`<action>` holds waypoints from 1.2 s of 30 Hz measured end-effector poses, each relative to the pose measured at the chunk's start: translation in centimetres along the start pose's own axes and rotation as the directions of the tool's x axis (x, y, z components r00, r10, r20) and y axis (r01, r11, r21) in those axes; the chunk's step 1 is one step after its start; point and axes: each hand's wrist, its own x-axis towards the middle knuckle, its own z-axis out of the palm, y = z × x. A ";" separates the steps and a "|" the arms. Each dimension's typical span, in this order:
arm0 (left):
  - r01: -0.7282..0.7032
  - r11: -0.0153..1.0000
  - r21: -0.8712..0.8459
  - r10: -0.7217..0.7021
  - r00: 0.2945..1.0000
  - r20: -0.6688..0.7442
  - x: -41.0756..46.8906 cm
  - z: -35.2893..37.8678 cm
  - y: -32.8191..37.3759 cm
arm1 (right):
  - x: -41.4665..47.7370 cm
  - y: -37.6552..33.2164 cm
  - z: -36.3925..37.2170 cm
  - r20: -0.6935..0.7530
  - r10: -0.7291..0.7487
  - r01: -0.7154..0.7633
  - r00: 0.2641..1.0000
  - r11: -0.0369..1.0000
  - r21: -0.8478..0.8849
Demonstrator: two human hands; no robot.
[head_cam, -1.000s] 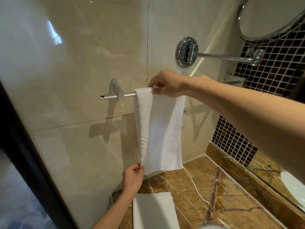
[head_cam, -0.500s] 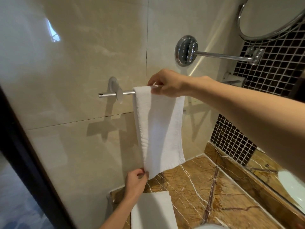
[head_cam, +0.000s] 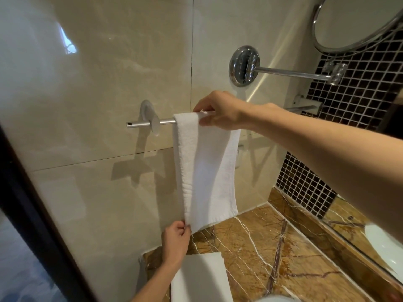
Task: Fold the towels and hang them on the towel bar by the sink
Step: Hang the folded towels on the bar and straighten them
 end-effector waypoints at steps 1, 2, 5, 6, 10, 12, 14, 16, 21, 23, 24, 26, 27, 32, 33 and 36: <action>0.002 1.000 -0.010 -0.002 1.000 0.000 0.0 0.0 -0.1 | 0.0 0.0 0.0 -0.001 0.000 0.000 1.000 1.000 -0.004; 0.004 1.000 -0.022 -0.004 1.000 0.005 -0.1 0.0 -0.2 | 0.1 0.0 0.0 -0.002 0.000 0.000 1.000 1.000 -0.006; -0.010 0.999 -0.046 0.012 0.998 0.055 -0.2 0.2 -0.7 | 0.0 -0.1 0.0 -0.002 -0.008 0.008 1.000 1.000 -0.016; -0.018 0.999 -0.037 0.020 0.997 0.073 -0.3 0.4 -0.9 | 0.0 -0.1 -0.1 -0.002 -0.010 0.010 1.000 1.000 -0.017; -0.076 0.995 0.063 0.072 0.995 0.067 -0.5 1.1 -1.6 | 0.0 -0.1 -0.2 0.002 -0.006 0.006 1.000 1.000 -0.015; -0.145 0.980 0.140 0.137 0.989 0.063 -0.5 1.2 -1.7 | 0.0 -0.2 -0.2 0.012 -0.007 0.007 1.000 1.000 -0.023; -0.217 0.955 0.202 0.207 0.976 0.069 -0.6 1.1 -1.7 | -0.1 -0.3 -0.3 0.022 -0.006 0.007 1.000 1.000 -0.026; -0.261 0.934 0.243 0.250 0.965 0.076 -0.6 0.9 -1.7 | -0.2 -0.3 -0.4 0.032 -0.003 0.004 0.999 1.000 -0.017; -0.284 0.918 0.275 0.255 0.957 0.137 -0.1 0.3 -1.5 | -0.3 -0.3 -0.6 0.078 0.014 -0.013 0.997 1.000 -0.003; -0.273 0.927 0.256 0.238 0.958 0.157 -0.1 0.1 -1.5 | -0.2 -0.4 -0.6 0.102 0.016 -0.014 0.995 1.000 -0.014; -0.258 0.934 0.248 0.224 0.962 0.155 -0.1 0.0 -1.4 | -0.1 -0.4 -0.6 0.108 0.018 -0.017 0.994 1.000 -0.015; -0.199 0.956 0.217 0.175 0.977 0.125 -0.2 -0.1 -1.2 | -0.1 -0.5 -0.6 0.106 0.019 -0.017 0.994 1.000 -0.012; -0.164 0.969 0.186 0.147 0.984 0.100 -0.2 -0.2 -1.2 | -0.1 -0.4 -0.5 0.103 0.017 -0.016 0.995 1.000 -0.013; -0.060 0.997 0.055 0.057 0.997 0.060 -0.2 0.3 -0.8 | -0.1 -0.3 -0.4 0.095 0.013 -0.013 0.995 1.000 0.009; -0.049 0.997 0.051 0.045 0.996 0.072 -0.2 0.4 -0.8 | -0.1 -0.3 -0.4 0.088 0.011 -0.012 0.996 1.000 0.014; -0.030 0.997 0.065 0.024 0.995 0.092 0.0 0.5 -0.9 | 0.0 0.0 -0.3 0.062 -0.003 0.004 0.998 1.000 -0.005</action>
